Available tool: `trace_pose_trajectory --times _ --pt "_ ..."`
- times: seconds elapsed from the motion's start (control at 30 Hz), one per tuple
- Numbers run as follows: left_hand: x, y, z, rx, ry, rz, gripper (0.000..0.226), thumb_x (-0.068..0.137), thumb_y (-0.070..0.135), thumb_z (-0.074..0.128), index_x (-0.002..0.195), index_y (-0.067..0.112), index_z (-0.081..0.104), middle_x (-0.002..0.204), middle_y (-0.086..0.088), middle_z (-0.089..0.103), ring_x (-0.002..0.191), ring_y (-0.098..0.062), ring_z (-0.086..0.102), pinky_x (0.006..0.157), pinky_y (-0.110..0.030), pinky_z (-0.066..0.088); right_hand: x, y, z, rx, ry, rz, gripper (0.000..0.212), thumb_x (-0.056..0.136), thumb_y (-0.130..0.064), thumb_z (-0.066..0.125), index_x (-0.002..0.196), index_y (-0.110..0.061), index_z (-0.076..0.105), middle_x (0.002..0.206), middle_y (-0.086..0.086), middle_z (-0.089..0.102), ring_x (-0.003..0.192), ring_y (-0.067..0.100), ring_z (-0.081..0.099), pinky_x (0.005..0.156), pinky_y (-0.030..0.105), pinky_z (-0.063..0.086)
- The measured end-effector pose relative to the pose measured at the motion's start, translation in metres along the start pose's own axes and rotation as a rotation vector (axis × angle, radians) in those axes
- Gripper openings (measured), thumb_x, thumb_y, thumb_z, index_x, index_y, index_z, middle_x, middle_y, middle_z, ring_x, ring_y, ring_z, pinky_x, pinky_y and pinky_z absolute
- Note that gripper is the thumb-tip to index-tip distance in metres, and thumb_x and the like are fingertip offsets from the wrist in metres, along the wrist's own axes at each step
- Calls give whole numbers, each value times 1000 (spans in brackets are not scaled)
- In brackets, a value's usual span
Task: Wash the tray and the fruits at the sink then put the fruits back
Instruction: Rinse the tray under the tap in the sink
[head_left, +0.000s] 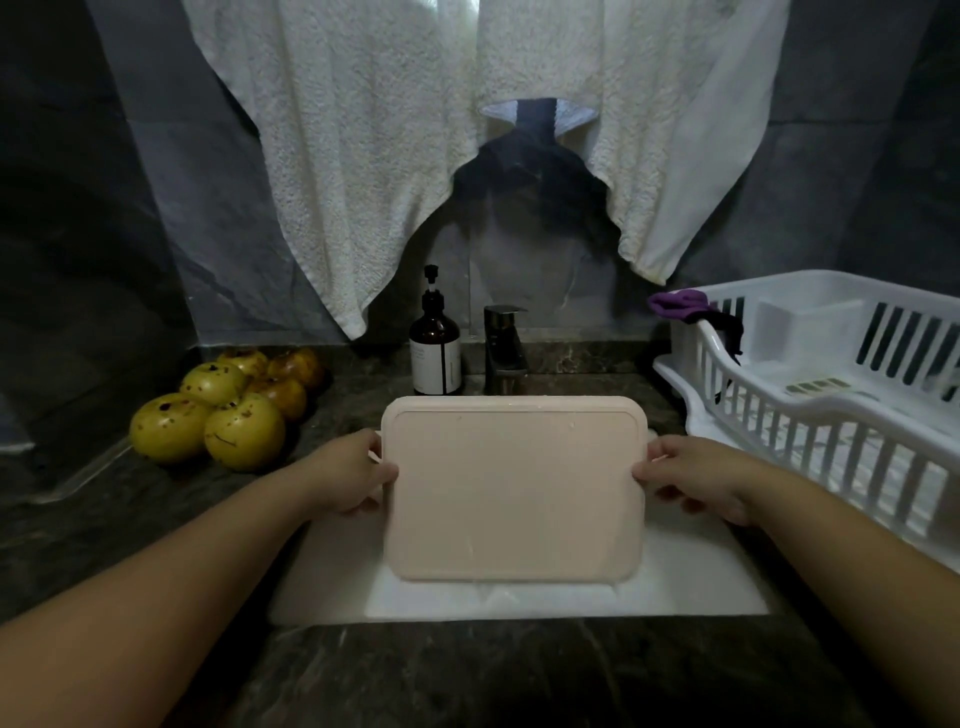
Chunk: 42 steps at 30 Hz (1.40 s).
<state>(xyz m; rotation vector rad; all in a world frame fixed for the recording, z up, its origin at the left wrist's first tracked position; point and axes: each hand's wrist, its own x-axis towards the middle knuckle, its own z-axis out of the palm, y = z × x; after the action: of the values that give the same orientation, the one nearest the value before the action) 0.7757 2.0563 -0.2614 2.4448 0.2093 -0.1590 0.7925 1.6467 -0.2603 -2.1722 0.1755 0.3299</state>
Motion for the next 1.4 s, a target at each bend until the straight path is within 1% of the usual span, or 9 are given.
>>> trace_pose_trajectory --times 0.17,0.3,0.43,0.53,0.63,0.83,0.93,1.13,1.4 --pt "-7 -8 -2 -60 -6 127 24 95 26 74 116 29 62 98 0 77 85 -19 77 78 -43 66 -13 -2 -5 186 -18 -54 23 89 -8 75 108 -14 64 88 8 76 75 16 71 59 29 52" --pt "-13 -15 0 -283 -34 112 22 92 14 77 111 22 69 100 -7 78 95 -23 76 82 -39 65 -27 -5 -8 400 -29 -31 19 90 4 70 107 -6 68 101 16 77 84 20 76 65 29 63" --pt "-19 -16 -1 -564 -99 -40 32 92 -12 63 116 7 70 104 -16 78 99 -26 77 73 -34 62 -36 -9 -11 606 7 41 21 97 9 50 102 -1 67 103 23 75 88 27 74 71 33 63" --pt "-22 -9 -4 -753 -87 -178 22 99 1 57 115 9 71 96 -16 80 84 -26 79 62 -34 63 -37 -13 -15 727 45 59 16 99 -2 52 108 2 64 93 19 75 79 27 74 76 39 64" --pt "-24 -4 -2 -729 -89 -224 18 96 5 70 113 7 70 101 -23 77 81 -26 76 56 -31 61 -38 -22 -18 626 44 -11 6 93 1 61 93 0 67 87 20 67 69 22 67 79 32 56" --pt "-25 -1 17 -614 -170 -302 31 91 -4 70 116 13 67 106 -16 70 89 -21 65 59 -25 54 -37 -40 -20 506 158 -120 32 78 10 67 95 -17 70 102 14 69 91 30 55 63 31 40" --pt "-26 4 27 -678 -208 -369 14 103 13 60 115 6 63 93 -12 68 75 -20 64 45 -22 52 -36 -47 -21 497 161 -139 34 80 6 67 103 -18 72 106 9 71 91 27 61 66 31 46" --pt "-21 8 38 -760 -218 -353 20 100 21 61 118 13 66 108 -18 74 89 -29 77 63 -39 63 -31 -48 -21 520 194 -143 44 80 13 64 114 -15 68 106 16 72 96 28 70 73 34 55" --pt "-15 4 40 -866 -139 -333 28 101 36 60 118 14 64 118 -17 67 100 -33 70 59 -37 62 -11 -27 -4 503 244 -106 64 80 19 54 135 -13 60 109 3 70 95 24 68 76 36 58"
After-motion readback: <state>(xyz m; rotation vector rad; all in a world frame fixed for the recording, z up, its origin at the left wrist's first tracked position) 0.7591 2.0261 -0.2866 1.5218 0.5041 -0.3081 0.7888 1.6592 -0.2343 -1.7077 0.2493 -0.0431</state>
